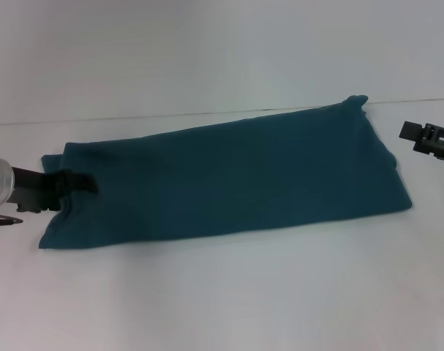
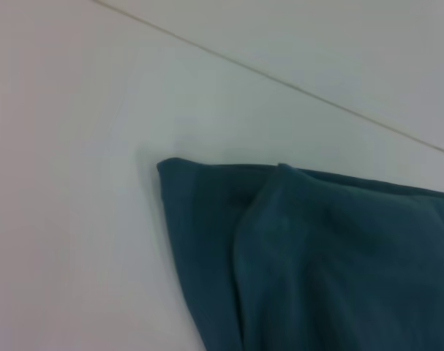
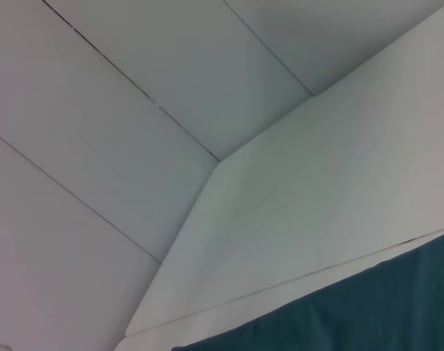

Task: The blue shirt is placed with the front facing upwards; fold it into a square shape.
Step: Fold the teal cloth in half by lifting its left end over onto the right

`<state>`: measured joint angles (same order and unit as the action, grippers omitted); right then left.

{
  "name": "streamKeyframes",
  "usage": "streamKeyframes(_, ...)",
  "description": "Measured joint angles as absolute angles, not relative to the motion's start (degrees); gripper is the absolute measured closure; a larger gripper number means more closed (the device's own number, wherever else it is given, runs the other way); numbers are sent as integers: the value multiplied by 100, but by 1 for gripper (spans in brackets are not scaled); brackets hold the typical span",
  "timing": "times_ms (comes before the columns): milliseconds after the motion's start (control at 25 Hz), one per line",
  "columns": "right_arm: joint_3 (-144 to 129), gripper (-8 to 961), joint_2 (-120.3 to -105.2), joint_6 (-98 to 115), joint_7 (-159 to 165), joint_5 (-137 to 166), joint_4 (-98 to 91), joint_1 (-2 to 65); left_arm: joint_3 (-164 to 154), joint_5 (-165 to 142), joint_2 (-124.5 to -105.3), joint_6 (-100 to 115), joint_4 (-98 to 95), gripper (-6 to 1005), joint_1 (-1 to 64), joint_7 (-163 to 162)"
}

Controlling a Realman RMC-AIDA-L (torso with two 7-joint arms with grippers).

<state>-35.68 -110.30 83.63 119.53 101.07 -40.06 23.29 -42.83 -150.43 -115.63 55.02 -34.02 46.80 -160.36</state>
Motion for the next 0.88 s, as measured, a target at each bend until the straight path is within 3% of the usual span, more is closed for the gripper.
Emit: streamKeyframes(880, -3523, 38, -10987, 8364, 11953, 10104, -3937, 2316, -4360, -15296, -11614, 5252, -3181, 139, 4799, -15962)
